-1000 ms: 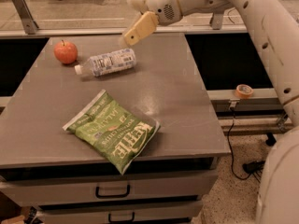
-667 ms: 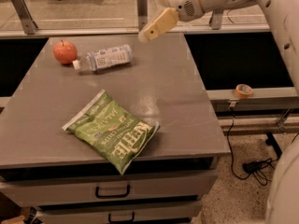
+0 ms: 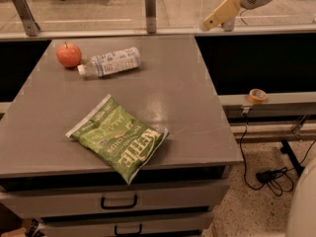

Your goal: Knock blue plastic bottle over

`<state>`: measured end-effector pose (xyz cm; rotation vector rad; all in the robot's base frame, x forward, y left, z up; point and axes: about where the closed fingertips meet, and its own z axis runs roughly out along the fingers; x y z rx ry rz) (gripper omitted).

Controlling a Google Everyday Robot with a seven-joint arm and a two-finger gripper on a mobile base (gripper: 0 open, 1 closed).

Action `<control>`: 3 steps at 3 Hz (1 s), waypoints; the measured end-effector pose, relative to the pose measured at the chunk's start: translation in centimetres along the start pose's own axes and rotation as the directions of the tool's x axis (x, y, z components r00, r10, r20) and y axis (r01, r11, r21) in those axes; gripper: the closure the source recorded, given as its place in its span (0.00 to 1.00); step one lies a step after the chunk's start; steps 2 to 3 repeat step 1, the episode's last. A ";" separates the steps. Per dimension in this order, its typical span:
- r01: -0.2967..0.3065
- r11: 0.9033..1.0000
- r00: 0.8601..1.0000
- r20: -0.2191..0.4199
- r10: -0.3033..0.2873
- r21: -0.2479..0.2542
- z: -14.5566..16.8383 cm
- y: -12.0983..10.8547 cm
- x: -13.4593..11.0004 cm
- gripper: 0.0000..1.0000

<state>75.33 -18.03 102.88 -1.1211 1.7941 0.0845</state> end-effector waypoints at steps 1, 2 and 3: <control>-0.022 0.987 0.992 -0.121 0.041 0.160 -3.1 -5.6 4.9 0.00; -0.022 0.987 0.992 -0.121 0.041 0.160 -3.1 -5.6 4.9 0.00; -0.022 0.987 0.992 -0.121 0.041 0.160 -3.1 -5.6 4.9 0.00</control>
Offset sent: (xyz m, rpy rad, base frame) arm 0.0000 0.0000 0.0000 0.0000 0.0000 0.0000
